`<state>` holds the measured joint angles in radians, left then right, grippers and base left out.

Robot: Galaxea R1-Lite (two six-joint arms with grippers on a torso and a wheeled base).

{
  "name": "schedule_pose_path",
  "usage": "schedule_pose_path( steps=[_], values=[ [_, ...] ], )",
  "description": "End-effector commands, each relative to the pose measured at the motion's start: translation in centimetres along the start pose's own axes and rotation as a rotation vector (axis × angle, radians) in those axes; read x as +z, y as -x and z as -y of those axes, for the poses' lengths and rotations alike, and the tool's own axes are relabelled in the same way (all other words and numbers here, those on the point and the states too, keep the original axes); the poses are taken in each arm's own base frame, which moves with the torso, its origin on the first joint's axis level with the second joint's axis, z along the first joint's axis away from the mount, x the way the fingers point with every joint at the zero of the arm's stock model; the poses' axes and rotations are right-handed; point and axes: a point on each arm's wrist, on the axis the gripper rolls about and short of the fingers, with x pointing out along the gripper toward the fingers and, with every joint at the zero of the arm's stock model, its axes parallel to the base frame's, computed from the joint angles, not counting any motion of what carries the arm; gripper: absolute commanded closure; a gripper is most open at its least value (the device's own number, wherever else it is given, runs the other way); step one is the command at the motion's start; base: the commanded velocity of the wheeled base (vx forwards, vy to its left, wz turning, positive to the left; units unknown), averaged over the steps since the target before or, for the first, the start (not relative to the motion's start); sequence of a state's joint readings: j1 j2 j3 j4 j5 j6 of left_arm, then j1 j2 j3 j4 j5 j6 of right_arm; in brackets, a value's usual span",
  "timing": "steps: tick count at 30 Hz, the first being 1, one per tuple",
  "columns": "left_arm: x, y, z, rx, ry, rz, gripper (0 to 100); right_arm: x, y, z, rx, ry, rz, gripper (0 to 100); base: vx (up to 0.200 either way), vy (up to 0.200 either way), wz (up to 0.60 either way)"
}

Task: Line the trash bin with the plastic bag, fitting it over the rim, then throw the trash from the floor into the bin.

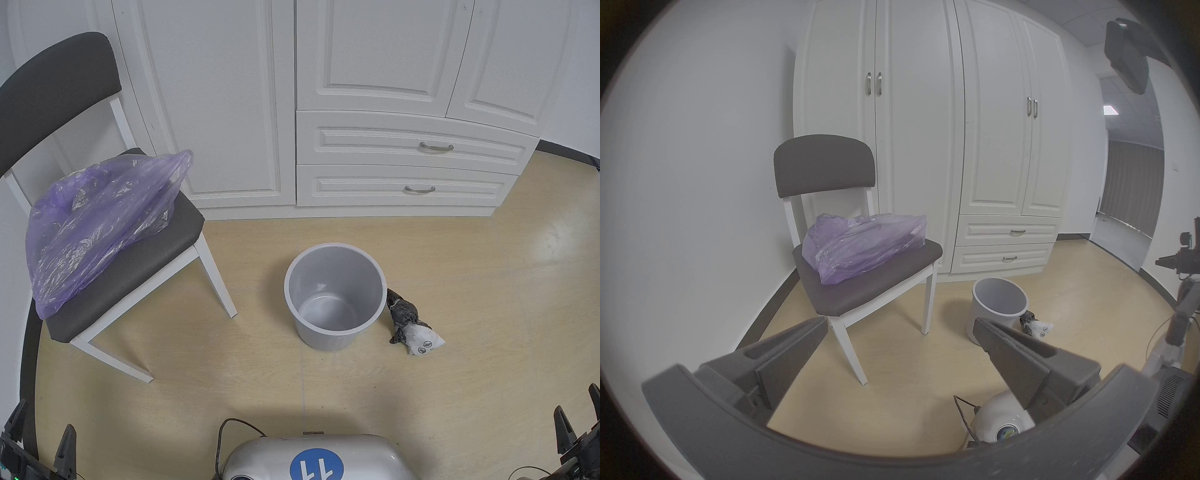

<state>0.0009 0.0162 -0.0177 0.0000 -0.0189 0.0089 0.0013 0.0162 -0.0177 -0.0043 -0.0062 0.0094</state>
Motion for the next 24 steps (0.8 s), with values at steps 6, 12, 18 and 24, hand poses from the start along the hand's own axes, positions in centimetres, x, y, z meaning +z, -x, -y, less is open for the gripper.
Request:
schedule_pose_path(
  steps=[6,12,18,24],
  values=[
    [-0.48,-0.02,0.00,0.001,0.000,-0.003,0,-0.52,0.00,0.01,0.000,0.000,-0.001,0,0.000,0.000,0.00],
    [-0.48,-0.02,0.01,0.000,0.000,-0.003,0,-0.52,0.00,0.01,0.000,0.000,-0.001,0,0.000,0.000,0.00],
    [-0.48,-0.02,0.00,0.001,0.000,-0.003,0,-0.54,0.00,0.01,0.000,0.005,-0.003,0,0.000,0.000,0.00],
    [-0.48,-0.02,0.01,0.000,0.000,-0.003,0,-0.52,0.00,0.01,0.000,0.005,-0.001,0,0.000,0.000,0.00]
  ],
)
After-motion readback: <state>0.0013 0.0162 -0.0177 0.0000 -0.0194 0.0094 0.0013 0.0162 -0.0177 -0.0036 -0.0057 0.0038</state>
